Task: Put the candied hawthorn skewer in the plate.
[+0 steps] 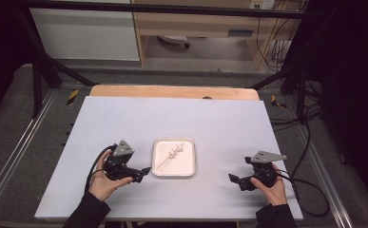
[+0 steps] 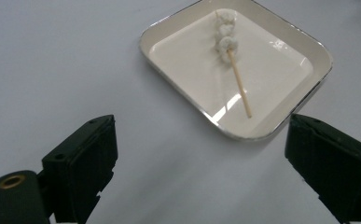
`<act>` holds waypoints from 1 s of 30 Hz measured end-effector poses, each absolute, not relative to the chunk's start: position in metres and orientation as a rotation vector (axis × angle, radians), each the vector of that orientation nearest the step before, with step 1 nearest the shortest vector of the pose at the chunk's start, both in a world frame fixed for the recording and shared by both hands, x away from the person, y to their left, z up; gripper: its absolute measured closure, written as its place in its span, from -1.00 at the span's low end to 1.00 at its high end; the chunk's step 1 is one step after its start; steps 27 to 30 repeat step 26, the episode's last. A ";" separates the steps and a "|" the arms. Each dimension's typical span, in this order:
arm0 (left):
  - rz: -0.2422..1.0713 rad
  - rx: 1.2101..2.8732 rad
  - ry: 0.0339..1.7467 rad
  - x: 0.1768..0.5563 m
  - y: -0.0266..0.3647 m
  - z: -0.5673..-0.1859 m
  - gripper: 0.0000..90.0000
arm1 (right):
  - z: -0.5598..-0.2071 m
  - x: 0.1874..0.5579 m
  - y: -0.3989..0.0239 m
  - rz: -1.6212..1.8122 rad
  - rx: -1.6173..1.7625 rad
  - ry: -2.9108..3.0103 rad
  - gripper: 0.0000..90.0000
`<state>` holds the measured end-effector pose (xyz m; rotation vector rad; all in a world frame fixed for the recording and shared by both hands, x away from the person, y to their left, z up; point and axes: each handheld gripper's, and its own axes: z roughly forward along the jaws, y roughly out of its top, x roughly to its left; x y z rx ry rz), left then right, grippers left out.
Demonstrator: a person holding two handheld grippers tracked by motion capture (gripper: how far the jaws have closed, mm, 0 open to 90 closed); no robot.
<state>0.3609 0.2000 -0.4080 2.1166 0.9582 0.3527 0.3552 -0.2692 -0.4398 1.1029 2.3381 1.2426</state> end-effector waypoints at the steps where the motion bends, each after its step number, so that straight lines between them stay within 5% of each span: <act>1: 0.356 2.107 0.959 0.359 0.204 -0.410 -0.80 | -0.440 0.355 -0.269 1.244 1.106 2.339 -0.99; 30: 0.390 2.057 1.020 0.342 0.258 -0.441 -0.87 | -0.444 0.354 -0.268 1.244 1.138 2.368 -0.99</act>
